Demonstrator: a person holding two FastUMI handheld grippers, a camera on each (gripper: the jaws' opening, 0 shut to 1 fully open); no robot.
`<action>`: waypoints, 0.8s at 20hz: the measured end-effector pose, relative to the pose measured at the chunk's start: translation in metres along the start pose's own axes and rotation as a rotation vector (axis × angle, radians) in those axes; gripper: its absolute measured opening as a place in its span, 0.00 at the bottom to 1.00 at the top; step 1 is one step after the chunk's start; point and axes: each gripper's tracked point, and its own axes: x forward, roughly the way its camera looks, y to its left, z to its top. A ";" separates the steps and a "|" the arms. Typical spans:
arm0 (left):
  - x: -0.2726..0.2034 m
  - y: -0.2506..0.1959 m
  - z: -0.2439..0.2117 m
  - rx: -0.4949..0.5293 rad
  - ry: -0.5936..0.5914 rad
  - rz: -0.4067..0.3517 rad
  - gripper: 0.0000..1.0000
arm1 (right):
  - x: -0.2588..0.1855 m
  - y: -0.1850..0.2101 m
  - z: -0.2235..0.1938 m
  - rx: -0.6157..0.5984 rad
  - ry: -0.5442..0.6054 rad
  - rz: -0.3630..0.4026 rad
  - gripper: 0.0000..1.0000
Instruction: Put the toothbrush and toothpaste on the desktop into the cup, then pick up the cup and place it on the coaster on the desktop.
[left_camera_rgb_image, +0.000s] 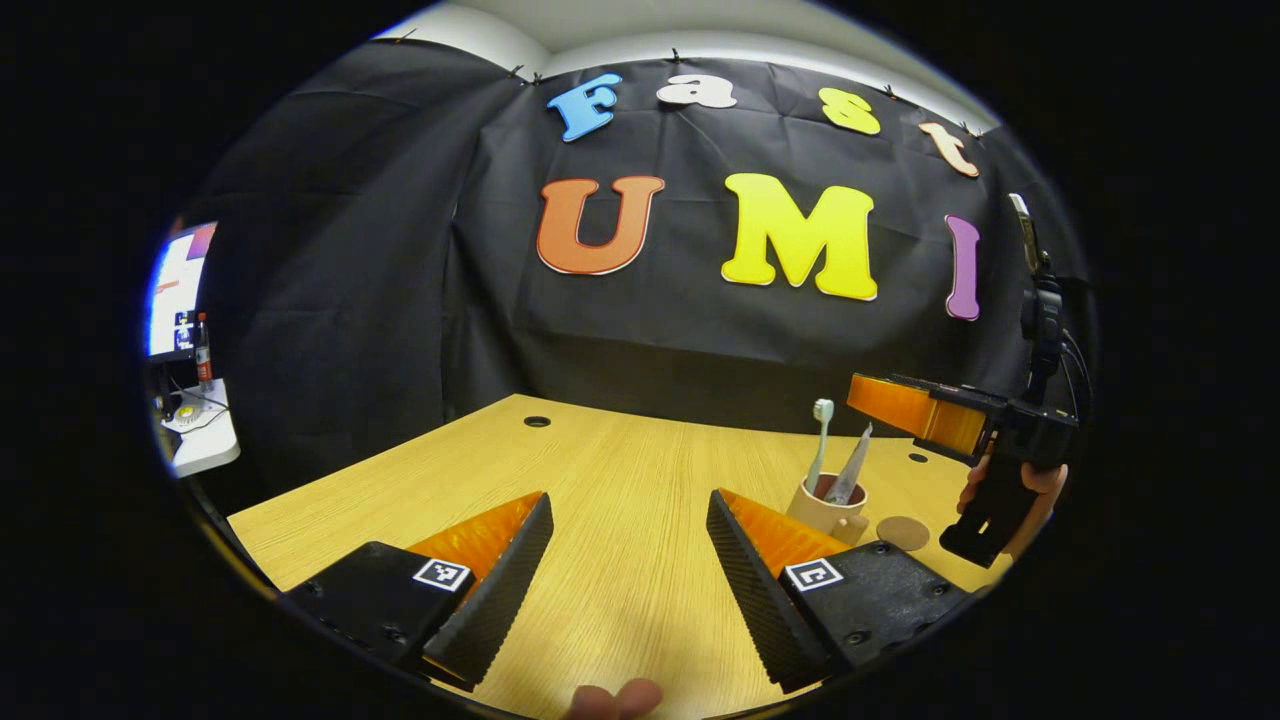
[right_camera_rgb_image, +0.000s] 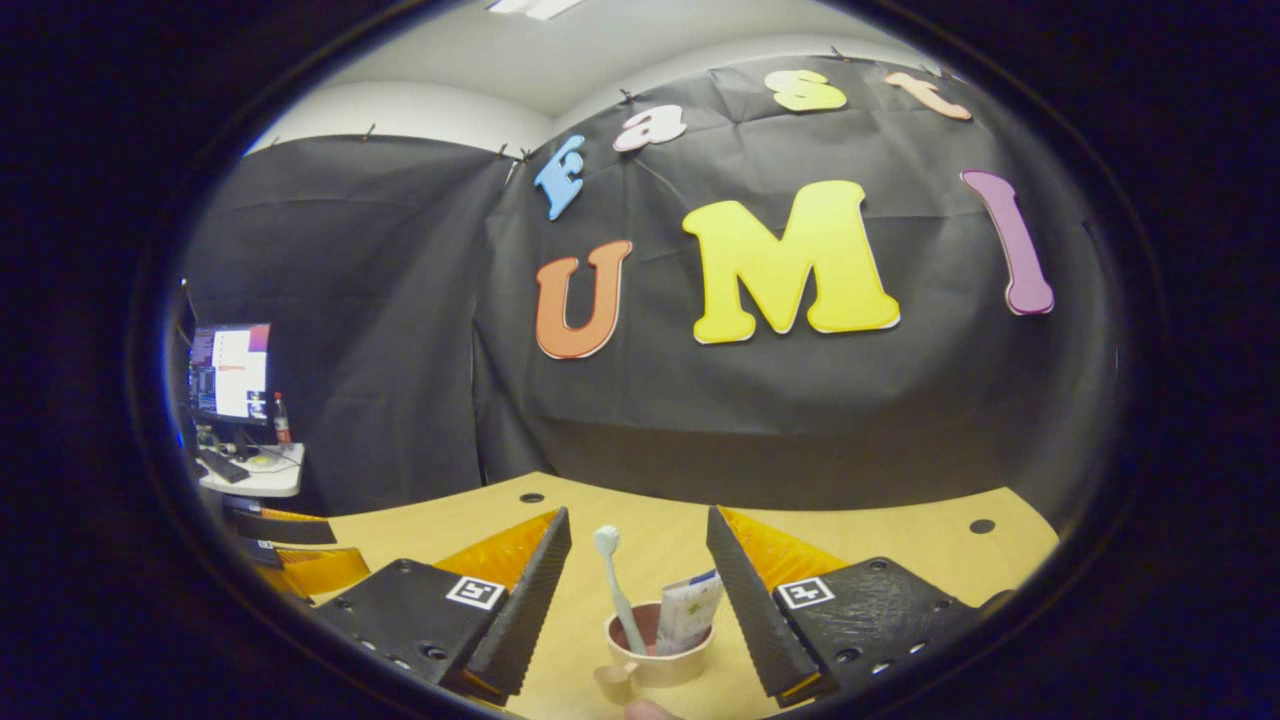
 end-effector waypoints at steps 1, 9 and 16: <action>-0.001 -0.003 0.002 0.003 -0.004 -0.005 0.98 | -0.005 -0.004 0.004 -0.009 -0.011 -0.007 0.83; -0.007 -0.038 0.018 0.014 -0.005 -0.058 0.98 | -0.090 -0.059 0.026 -0.090 -0.078 -0.134 0.93; 0.012 -0.089 0.049 0.028 0.076 -0.170 0.98 | -0.159 -0.086 0.028 -0.102 -0.040 -0.158 0.93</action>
